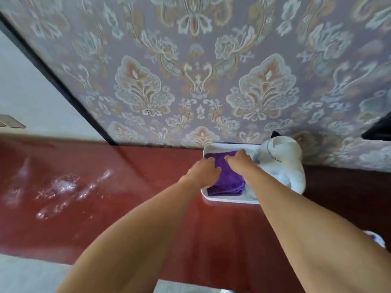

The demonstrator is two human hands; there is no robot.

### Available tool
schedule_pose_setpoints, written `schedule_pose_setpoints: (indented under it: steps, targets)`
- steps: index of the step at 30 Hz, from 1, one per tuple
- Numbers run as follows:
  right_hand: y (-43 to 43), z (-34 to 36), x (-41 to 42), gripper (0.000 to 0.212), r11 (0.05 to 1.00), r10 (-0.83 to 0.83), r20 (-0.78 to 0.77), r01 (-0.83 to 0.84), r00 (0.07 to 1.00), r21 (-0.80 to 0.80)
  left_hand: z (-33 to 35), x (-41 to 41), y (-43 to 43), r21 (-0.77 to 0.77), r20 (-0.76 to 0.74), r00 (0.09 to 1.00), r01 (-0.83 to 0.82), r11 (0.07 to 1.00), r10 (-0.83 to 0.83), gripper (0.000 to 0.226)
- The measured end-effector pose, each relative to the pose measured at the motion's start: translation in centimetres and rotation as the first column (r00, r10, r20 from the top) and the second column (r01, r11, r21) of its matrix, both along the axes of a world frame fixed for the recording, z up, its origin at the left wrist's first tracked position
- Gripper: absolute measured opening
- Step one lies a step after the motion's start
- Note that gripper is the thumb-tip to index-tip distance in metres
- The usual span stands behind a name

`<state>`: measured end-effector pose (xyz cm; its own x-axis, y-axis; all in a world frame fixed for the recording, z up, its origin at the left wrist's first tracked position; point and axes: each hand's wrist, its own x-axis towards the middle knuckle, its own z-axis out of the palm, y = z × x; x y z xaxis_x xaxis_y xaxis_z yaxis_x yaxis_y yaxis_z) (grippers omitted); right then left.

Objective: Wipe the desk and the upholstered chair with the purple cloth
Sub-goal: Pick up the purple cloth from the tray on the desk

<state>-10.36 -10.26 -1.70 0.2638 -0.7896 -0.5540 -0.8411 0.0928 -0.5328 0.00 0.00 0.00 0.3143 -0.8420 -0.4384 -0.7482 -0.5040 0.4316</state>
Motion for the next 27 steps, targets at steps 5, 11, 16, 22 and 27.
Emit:
schedule_pose_setpoints:
  steps: [5, 11, 16, 22, 27]
  targets:
    - [-2.0, -4.6, 2.0, 0.060, 0.996, -0.054, -0.036, 0.056, 0.998, 0.073, -4.2, -0.1, -2.0, 0.045, 0.044, 0.998, -0.036, 0.998, 0.034, 0.040]
    - [-1.4, -6.9, 3.1, 0.077, 0.999, 0.005, -0.314, -0.016, 0.949, -0.033, -5.9, 0.4, -1.8, 0.034, 0.023, 0.999, -0.031, 0.999, 0.030, 0.026]
    - [-2.7, -7.9, 2.8, 0.034, 1.000, 0.013, -0.177, -0.016, 0.984, -0.012, -6.6, 0.7, -2.4, 0.036, -0.015, 0.999, -0.048, 0.998, 0.048, 0.025]
    - [-1.9, -4.1, 3.1, 0.027, 0.976, -0.215, 0.230, 0.203, 0.949, 0.075, -5.0, 1.8, -2.0, -0.036, -0.188, 0.945, -0.280, 0.959, 0.269, 0.036]
    - [-0.7, 8.1, 6.1, 0.017, 0.985, -0.156, 0.643, 0.165, 0.750, 0.046, 3.9, 5.4, -0.5, -0.169, -0.498, 0.760, -0.557, 0.813, 0.417, 0.053]
